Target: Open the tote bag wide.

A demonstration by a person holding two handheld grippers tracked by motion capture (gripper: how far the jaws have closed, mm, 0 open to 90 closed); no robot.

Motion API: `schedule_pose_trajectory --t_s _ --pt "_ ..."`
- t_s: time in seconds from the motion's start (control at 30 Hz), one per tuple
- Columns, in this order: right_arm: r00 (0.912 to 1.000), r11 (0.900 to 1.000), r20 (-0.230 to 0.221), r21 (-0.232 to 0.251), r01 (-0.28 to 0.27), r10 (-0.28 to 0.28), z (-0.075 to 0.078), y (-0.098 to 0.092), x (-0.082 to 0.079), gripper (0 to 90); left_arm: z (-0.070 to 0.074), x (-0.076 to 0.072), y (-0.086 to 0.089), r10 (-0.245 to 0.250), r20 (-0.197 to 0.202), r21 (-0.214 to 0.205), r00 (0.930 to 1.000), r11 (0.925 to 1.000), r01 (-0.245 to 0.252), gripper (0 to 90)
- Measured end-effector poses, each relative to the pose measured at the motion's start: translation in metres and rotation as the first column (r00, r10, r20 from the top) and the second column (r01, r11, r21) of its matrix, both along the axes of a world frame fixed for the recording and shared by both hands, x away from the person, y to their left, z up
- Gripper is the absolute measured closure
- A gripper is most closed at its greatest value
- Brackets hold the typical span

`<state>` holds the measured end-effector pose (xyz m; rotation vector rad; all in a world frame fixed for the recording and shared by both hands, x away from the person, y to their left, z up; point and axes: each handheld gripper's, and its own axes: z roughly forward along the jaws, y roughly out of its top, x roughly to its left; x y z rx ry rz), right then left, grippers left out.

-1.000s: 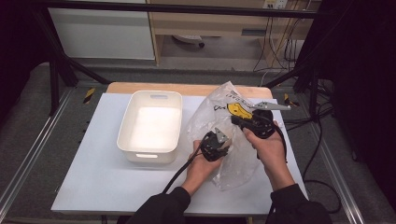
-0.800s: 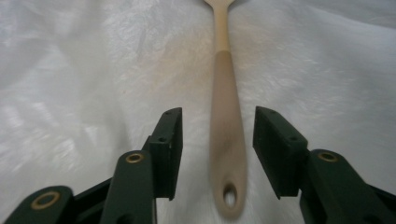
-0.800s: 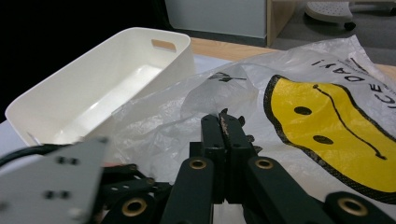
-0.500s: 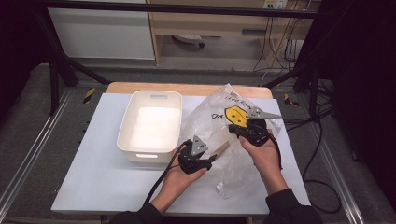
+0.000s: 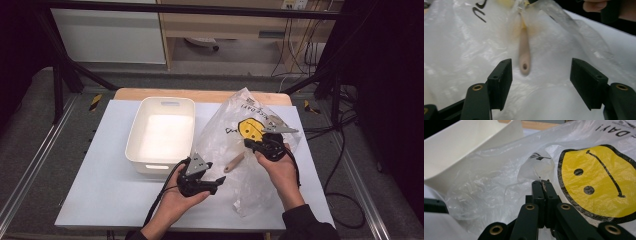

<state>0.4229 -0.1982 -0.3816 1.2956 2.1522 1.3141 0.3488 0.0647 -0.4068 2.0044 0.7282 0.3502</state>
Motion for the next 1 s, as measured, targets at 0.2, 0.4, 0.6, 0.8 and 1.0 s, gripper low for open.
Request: schedule_pose_trajectory --t_s 0.2,0.4,0.6,0.8,1.0 --pt "0.9996 0.9996 -0.025 -0.024 0.013 -0.014 -0.015 -0.005 -0.002 90.0 0.007 -0.005 0.004 0.048 0.020 -0.015 0.9986 0.9987 -0.048 21.4" --pt "0.9989 0.9994 -0.041 -0.026 0.022 -0.023 -0.028 -0.007 -0.003 90.0 0.022 -0.010 0.012 0.054 0.025 -0.060 0.9982 0.9968 -0.052 17.4" --pt "0.9994 0.9989 -0.031 -0.044 0.013 -0.014 -0.032 -0.007 -0.003 90.0 0.034 -0.012 0.020 0.082 0.054 -0.055 0.9952 0.9954 -0.079 12.0" --pt "0.9996 0.9993 -0.028 -0.035 0.010 -0.011 -0.033 -0.006 -0.007 90.0 0.048 -0.007 0.040 0.151 0.073 -0.094 0.9859 0.9852 -0.144 10.9" --pt "0.9999 0.9993 -0.015 -0.037 0.001 -0.002 -0.030 -0.003 -0.008 90.0 0.059 0.000 0.064 0.206 0.098 -0.100 0.9737 0.9755 -0.196 10.2"
